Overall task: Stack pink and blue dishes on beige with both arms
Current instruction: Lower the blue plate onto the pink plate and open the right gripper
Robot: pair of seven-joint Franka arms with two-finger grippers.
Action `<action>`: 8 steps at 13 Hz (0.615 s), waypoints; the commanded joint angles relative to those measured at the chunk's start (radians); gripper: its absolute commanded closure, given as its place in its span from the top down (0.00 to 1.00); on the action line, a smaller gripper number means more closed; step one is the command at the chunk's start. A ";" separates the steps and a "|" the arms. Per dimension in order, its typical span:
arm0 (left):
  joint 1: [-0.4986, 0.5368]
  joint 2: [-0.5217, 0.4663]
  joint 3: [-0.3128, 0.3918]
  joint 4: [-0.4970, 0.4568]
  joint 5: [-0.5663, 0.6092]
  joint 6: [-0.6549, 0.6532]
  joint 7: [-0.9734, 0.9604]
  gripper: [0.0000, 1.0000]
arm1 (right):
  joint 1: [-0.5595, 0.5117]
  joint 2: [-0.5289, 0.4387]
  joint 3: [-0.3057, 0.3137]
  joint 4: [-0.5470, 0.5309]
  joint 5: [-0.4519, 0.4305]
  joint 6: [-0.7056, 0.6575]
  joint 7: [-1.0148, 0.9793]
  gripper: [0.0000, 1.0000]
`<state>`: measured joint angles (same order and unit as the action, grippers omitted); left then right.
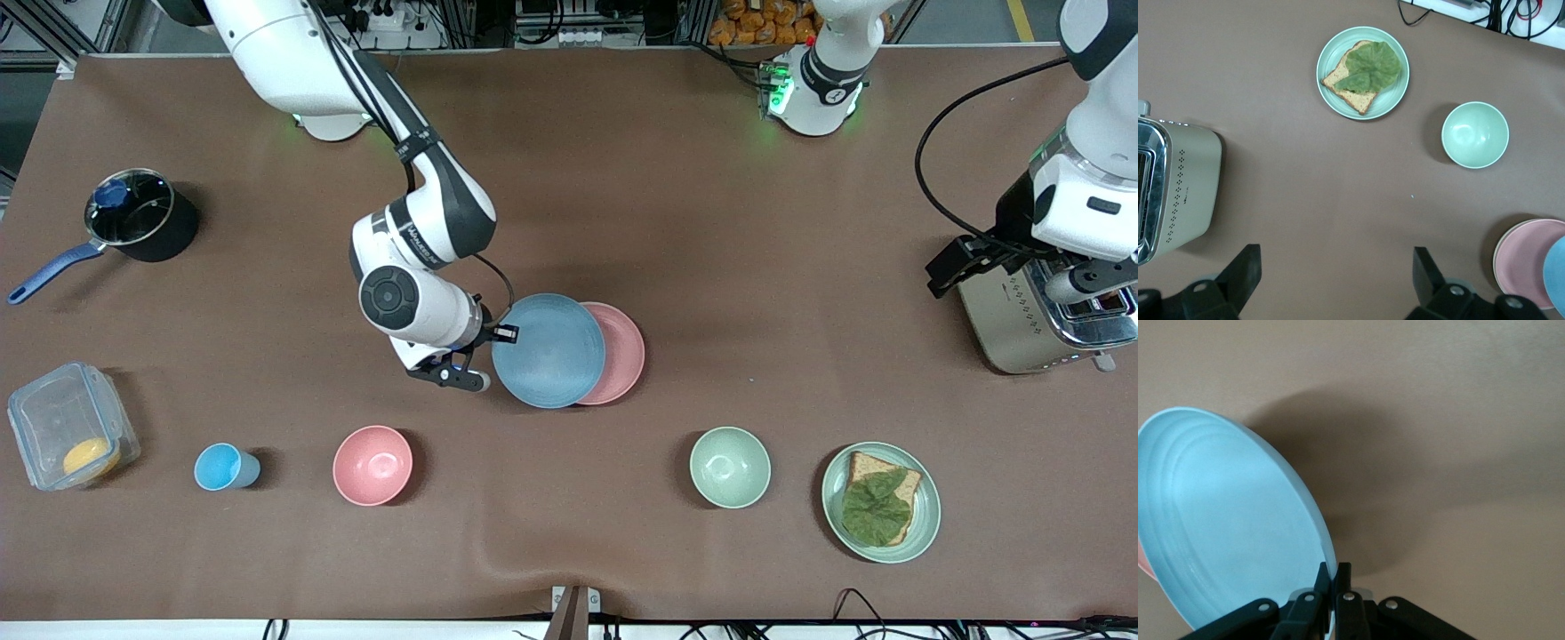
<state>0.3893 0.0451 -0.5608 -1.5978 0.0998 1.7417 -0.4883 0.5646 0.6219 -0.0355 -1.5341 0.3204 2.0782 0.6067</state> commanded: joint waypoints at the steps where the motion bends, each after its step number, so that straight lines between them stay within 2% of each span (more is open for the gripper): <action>1: 0.010 -0.007 0.004 0.007 -0.023 -0.024 0.074 1.00 | 0.026 0.030 -0.011 0.028 0.013 0.023 0.033 0.00; 2: -0.025 -0.008 0.047 0.007 -0.026 -0.024 0.105 1.00 | 0.032 0.032 -0.012 0.028 0.013 0.031 0.038 0.00; 4: -0.171 -0.008 0.204 0.009 -0.028 -0.042 0.132 1.00 | 0.037 0.036 -0.011 0.028 0.014 0.042 0.041 0.00; 5: -0.219 -0.008 0.260 0.019 -0.028 -0.062 0.146 1.00 | 0.043 0.041 -0.012 0.028 0.014 0.049 0.044 0.00; 7: -0.301 -0.014 0.349 0.027 -0.029 -0.082 0.157 1.00 | 0.051 0.053 -0.012 0.028 0.013 0.071 0.065 0.00; 8: -0.302 -0.025 0.354 0.025 -0.035 -0.083 0.158 1.00 | 0.054 0.058 -0.012 0.028 0.014 0.082 0.067 0.00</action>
<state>0.1118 0.0424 -0.2384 -1.5819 0.0867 1.6859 -0.3548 0.6018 0.6553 -0.0355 -1.5338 0.3204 2.1494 0.6514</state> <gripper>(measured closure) 0.000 0.947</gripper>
